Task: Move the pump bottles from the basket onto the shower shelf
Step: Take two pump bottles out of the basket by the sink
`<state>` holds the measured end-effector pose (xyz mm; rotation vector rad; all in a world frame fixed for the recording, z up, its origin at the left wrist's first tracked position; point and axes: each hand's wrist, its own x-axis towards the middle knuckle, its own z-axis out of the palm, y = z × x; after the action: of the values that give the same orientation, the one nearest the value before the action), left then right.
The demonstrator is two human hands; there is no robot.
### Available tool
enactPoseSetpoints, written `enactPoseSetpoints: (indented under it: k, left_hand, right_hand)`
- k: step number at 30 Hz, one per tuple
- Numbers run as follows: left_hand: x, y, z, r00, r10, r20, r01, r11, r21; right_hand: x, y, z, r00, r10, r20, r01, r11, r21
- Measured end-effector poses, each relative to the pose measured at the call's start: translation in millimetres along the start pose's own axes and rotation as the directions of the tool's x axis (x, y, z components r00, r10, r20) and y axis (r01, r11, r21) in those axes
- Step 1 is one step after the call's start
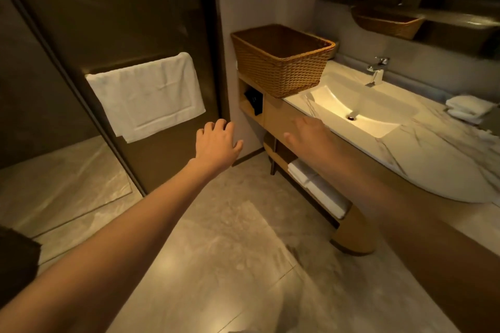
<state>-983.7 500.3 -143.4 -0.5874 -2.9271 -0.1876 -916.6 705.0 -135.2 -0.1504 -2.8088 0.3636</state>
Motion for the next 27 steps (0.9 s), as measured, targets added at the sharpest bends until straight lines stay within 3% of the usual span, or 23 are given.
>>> enactPoseSetpoints:
  k: [9, 21, 27]
  left_hand:
    - [145.1, -24.8, 55.1, 0.993, -0.044, 0.111, 0.044, 0.999, 0.001]
    - [373.7, 7.9, 90.8, 0.989, -0.098, 0.106, 0.103, 0.994, -0.037]
    - [461.0, -5.4, 100.1, 0.993, -0.073, 0.090, 0.078, 0.996, -0.048]
  right_hand:
    - [131.8, 51.7, 63.4, 0.994, 0.015, 0.108, -0.012, 1.000, -0.028]
    - [362.3, 143.0, 93.8, 1.000, -0.004, -0.025, 0.005, 0.998, 0.063]
    - [443.5, 166.4, 104.9, 0.983, -0.063, -0.175, 0.062, 0.998, -0.010]
